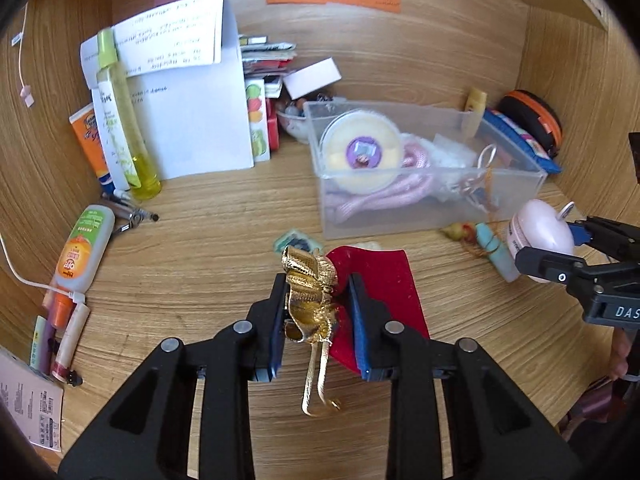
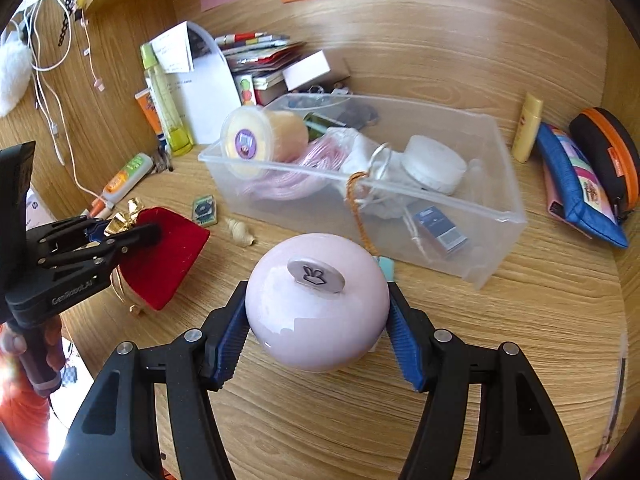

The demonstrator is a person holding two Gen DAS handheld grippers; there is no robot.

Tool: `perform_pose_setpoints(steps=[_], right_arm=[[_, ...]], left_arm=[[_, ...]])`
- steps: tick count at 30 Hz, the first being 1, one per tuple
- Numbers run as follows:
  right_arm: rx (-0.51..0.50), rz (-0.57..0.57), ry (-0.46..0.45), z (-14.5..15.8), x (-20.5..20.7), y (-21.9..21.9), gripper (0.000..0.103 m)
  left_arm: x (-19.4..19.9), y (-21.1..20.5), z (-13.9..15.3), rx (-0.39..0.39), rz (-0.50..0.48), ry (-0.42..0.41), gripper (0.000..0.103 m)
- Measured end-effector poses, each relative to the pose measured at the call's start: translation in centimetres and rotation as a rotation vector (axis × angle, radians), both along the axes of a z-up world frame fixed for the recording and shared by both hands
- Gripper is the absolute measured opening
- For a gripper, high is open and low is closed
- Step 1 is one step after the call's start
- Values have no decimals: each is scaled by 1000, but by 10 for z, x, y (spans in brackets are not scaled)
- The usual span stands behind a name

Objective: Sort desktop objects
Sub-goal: 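Carry pouch and pink jar into the clear bin and open both tools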

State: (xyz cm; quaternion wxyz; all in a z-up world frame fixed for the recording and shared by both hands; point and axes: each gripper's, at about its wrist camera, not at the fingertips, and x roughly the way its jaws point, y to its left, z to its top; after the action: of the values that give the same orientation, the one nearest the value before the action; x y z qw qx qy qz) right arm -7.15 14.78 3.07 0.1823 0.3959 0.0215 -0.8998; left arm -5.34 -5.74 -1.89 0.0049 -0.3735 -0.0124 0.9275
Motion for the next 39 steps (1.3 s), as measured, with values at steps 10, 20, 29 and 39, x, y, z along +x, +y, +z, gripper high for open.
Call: perform_pose_setpoints(steps=[10, 20, 29, 39], right_arm=[[-1, -48, 42, 21, 1, 28, 60], [20, -81, 86, 40, -18, 45, 60], [13, -88, 117, 54, -38, 55, 60], [22, -80, 90, 48, -72, 59, 60]], left_arm=[[-6, 17, 26, 23, -18, 61, 28], [-23, 32, 47, 24, -57, 105, 28], [-49, 47, 76, 12, -106, 143, 28], [-82, 51, 84, 29, -118, 141, 28]])
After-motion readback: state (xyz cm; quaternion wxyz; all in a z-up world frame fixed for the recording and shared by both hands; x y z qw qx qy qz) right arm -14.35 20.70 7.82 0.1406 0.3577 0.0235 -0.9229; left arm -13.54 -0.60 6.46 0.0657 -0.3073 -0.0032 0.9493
